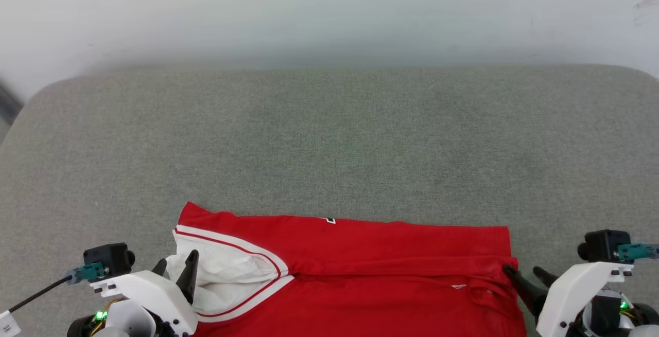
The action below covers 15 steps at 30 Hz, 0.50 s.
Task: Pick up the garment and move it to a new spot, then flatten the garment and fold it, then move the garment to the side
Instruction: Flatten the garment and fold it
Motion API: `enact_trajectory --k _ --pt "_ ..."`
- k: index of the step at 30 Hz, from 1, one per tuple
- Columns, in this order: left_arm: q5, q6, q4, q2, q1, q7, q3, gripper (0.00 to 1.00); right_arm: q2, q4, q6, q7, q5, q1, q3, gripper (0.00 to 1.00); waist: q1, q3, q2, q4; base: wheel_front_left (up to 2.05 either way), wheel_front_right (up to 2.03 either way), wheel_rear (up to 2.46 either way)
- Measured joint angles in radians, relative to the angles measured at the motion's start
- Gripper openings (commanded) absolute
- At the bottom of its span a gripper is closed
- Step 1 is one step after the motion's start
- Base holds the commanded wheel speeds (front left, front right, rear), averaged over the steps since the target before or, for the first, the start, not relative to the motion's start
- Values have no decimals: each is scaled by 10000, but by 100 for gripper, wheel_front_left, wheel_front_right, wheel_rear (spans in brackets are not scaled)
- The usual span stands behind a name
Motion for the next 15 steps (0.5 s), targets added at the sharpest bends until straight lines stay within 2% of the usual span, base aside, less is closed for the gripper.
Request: enact_trajectory --k 5,11,15 --pt "807 424 -934 -13 -30 -936 -77 100 -238 -746 0 184 15 143 -474 100 0 -379 1 -96 0 0 0" --pt "1827 673 -2044 -125 -87 -2345 -171 100 -410 -1325 0 1164 -221 96 -1072 100 0 -551 0 -78 0 0 0" --pt "2477 905 -2546 -267 -78 -2849 -111 100 -370 -1641 0 1868 -541 30 -1254 100 0 -507 0 121 0 0 0"
